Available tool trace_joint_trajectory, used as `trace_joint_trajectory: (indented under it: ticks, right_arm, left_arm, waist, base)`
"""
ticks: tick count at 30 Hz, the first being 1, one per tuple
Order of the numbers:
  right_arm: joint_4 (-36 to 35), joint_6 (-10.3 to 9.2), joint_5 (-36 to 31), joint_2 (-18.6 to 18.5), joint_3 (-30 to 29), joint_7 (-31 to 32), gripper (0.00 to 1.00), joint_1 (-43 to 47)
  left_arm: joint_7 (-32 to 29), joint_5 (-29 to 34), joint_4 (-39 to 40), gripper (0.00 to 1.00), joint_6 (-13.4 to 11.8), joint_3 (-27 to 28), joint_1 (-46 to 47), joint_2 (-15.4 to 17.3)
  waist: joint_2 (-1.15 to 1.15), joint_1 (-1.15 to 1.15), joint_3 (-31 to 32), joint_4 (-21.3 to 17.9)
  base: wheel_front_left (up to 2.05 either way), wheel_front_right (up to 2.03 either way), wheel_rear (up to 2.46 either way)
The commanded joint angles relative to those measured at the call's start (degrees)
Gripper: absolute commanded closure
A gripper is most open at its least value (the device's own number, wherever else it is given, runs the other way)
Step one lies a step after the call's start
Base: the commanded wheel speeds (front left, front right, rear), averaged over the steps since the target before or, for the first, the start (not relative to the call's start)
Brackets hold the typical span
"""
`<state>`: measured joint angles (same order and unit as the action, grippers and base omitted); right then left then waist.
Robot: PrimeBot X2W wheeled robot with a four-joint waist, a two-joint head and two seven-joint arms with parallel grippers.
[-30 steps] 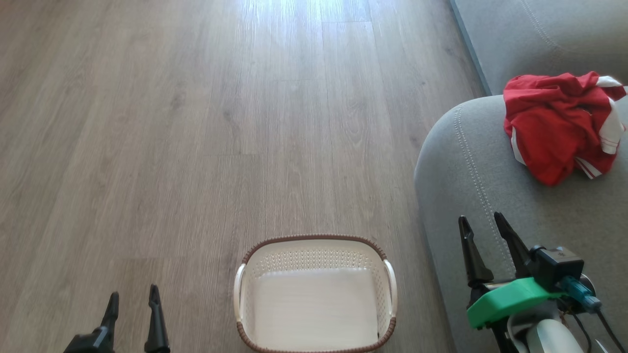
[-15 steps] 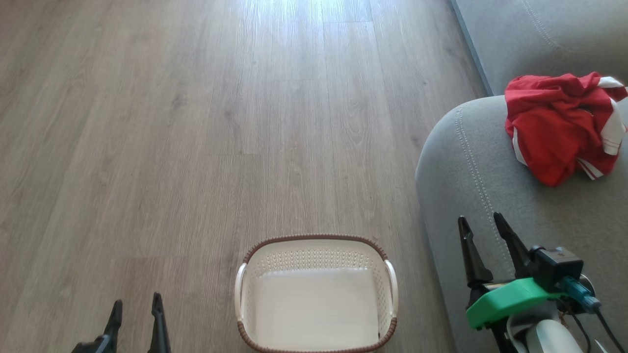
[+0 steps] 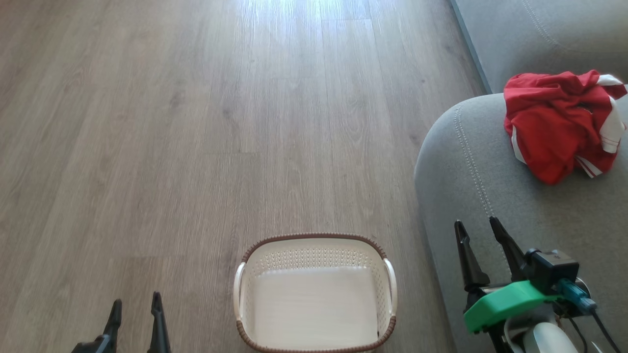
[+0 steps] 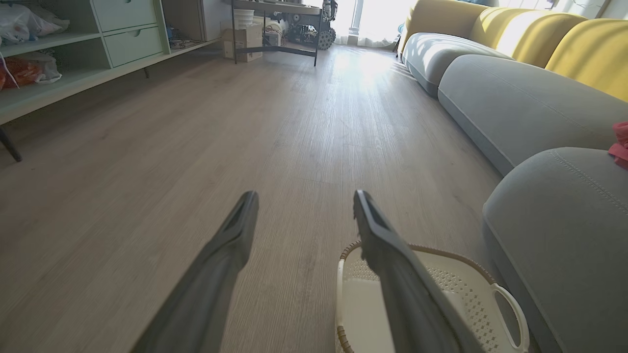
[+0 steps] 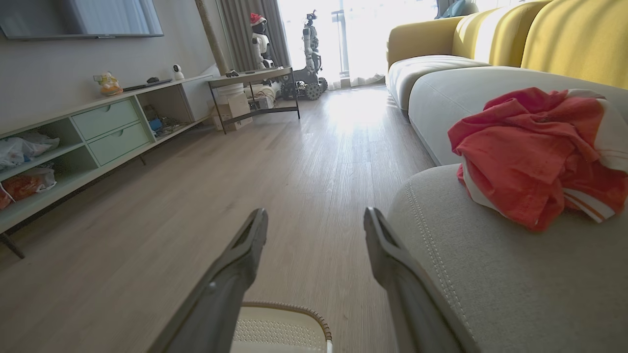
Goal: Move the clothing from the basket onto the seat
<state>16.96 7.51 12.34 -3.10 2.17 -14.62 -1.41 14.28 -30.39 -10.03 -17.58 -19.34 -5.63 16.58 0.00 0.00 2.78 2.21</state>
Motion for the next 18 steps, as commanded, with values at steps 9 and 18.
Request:
trace_joint_trajectory:
  ticks: [9,18]
  right_arm:
    - [-1.12,-0.02,0.41,0.22,1.48,-0.38,0.00,-0.17]
    - [-0.72,-0.02,0.37,0.22,1.46,-0.38,0.00,-0.27]
  left_arm:
    - [0.72,1.31,1.08,0.00,0.67,3.02,2.49,0.13]
    - [0.72,1.81,0.86,0.00,1.06,2.88,2.64,-0.35]
  waist:
    - [0.00,0.00,-0.13,-0.21]
    - [0.00,0.00,-0.25,-0.13]
  base:
    - [0.00,0.00,0.00]
    - [0.00,0.00,0.00]
